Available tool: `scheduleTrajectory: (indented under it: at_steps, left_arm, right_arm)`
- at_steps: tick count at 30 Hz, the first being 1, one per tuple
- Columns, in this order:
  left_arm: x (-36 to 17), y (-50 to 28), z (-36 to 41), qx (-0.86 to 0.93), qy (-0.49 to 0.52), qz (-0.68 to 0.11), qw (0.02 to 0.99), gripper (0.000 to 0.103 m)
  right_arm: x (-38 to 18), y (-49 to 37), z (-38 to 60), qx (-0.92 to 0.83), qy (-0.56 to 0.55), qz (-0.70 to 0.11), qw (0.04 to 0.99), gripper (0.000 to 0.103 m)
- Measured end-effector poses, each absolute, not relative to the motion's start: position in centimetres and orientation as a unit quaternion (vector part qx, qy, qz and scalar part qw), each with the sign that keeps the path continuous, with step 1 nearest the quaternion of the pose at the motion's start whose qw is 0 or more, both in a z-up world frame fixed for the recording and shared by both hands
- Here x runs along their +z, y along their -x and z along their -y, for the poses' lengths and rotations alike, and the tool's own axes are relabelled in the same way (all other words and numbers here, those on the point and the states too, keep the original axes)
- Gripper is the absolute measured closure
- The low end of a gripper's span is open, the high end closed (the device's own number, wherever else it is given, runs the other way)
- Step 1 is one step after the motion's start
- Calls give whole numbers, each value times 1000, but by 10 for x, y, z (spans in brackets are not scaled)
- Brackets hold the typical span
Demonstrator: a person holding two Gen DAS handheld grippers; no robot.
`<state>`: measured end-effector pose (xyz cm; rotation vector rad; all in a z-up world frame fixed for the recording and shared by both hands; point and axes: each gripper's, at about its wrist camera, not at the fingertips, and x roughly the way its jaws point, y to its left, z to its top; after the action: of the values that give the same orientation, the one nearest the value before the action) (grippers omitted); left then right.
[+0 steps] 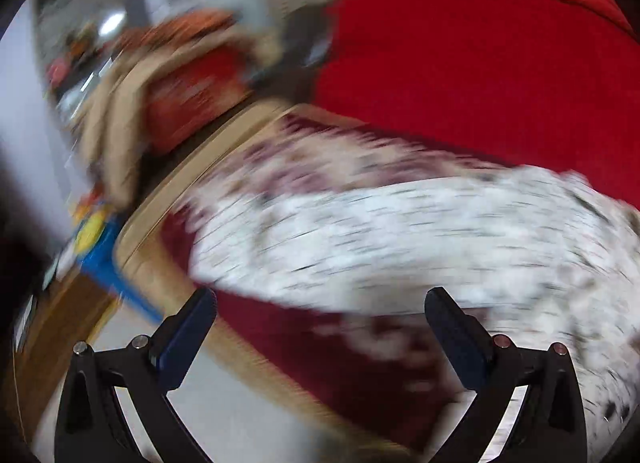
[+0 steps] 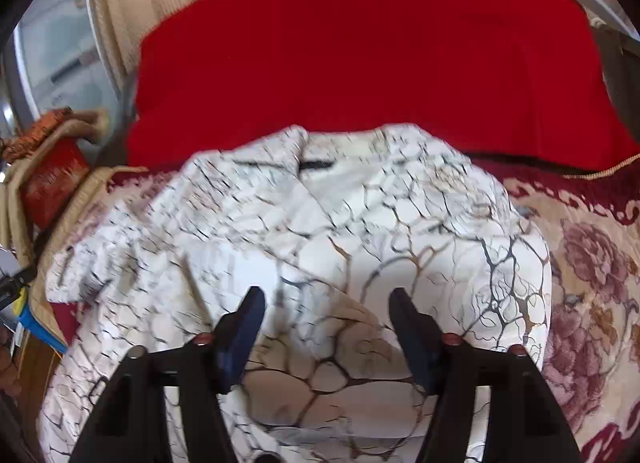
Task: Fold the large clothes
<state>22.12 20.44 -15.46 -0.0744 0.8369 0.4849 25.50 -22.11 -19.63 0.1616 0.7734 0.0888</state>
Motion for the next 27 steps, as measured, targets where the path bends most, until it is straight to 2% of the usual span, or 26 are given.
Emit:
scheduleTrajectory:
  at_steps: [5,10,12,13,14,20,25,27]
  left_arm:
    - [-194,-220,-298,265,154,-445,841,0]
    - [-232,-232,-344,250,266,-442,820,2]
    - [-241,-238,-352,238,304,-436,813,13]
    - [-246,-243,-355,231,323,-431,810,23]
    - [-249,-248,-358,223,334,-430,808,27]
    - [-271,-283,-365,244,345,-441,792,27]
    - [-267,-299,-368,276,332,-430,793,27]
    - [-265,-304,-365,286,316,-426,798,34]
  right_arm:
    - [-185,-249,210,59,-72,-348,933,31]
    - [-184,-250,206,64,-69,-345,934,31]
    - [-186,-251,207,62,-67,-346,934,31]
    - [-186,-252,208,62,-68,-346,934,31]
    - [-187,-252,208,62,-69,-345,934,31]
    - [-189,-254,209,61,-68,-346,934,31]
    - [-190,-254,202,57,-50,-340,937,31]
    - [-190,-254,197,51,-33,-335,940,31]
